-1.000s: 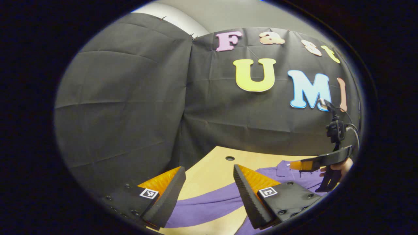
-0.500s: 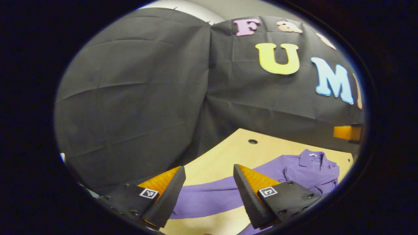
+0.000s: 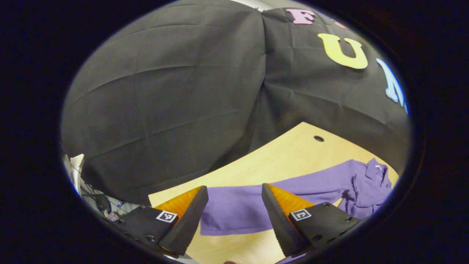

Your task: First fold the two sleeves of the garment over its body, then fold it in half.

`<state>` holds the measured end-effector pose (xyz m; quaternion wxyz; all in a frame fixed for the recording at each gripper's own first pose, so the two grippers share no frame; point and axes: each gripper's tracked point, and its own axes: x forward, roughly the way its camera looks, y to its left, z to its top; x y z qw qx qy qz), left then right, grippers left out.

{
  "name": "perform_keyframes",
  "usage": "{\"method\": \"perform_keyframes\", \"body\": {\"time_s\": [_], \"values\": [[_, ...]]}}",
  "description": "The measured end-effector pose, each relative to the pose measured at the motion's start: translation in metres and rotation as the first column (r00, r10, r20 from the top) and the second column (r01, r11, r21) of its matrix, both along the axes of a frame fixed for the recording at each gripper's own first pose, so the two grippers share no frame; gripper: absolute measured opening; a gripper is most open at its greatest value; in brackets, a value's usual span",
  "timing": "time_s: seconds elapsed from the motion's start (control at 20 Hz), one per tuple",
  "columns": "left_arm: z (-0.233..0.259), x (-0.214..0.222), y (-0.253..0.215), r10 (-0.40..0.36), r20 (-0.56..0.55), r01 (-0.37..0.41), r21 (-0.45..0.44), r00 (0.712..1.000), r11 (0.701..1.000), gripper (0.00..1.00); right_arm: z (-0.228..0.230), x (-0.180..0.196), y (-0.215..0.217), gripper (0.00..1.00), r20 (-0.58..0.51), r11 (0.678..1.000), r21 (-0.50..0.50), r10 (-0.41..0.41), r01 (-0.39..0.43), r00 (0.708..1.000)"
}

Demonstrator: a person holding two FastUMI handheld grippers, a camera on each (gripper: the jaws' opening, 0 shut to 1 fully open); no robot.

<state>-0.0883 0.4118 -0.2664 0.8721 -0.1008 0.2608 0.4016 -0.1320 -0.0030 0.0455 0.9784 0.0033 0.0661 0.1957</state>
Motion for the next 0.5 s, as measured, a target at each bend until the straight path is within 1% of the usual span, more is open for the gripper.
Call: {"method": "perform_keyframes", "body": {"time_s": [0.05, 0.1, 0.15, 0.25, 0.3, 0.45, 0.5], "values": [[-0.008, -0.003, 0.002, 0.02, -0.018, -0.02, -0.012, 1.0, 1.0, 0.94, 0.001, -0.001, -0.002, 0.8, 0.0, 1.0, 0.005, -0.002, 0.002, 1.0], [-0.015, -0.008, 0.005, 0.039, -0.04, -0.04, -0.023, 0.998, 0.999, 0.95, 0.001, -0.002, -0.005, 0.77, -0.001, 1.0, 0.012, -0.006, 0.006, 1.0], [-0.022, -0.014, 0.007, 0.053, -0.058, -0.055, -0.037, 0.997, 0.998, 0.95, 0.002, -0.002, -0.009, 0.79, -0.004, 1.0, 0.018, -0.015, 0.015, 1.0], [-0.034, -0.021, 0.008, 0.072, -0.091, -0.077, -0.059, 0.993, 0.995, 0.96, 0.0, -0.005, -0.018, 0.79, -0.013, 0.999, 0.024, -0.026, 0.027, 1.0], [-0.04, -0.024, 0.01, 0.08, -0.107, -0.088, -0.07, 0.991, 0.994, 0.95, -0.002, -0.005, -0.022, 0.79, -0.019, 0.999, 0.022, -0.032, 0.032, 0.999], [-0.058, -0.034, 0.011, 0.107, -0.15, -0.122, -0.101, 0.983, 0.987, 0.97, -0.006, -0.008, -0.031, 0.8, -0.033, 0.999, 0.018, -0.045, 0.046, 0.998], [-0.063, -0.036, 0.012, 0.113, -0.16, -0.131, -0.111, 0.981, 0.985, 0.96, -0.008, -0.008, -0.033, 0.8, -0.038, 0.999, 0.018, -0.048, 0.049, 0.998]]}}
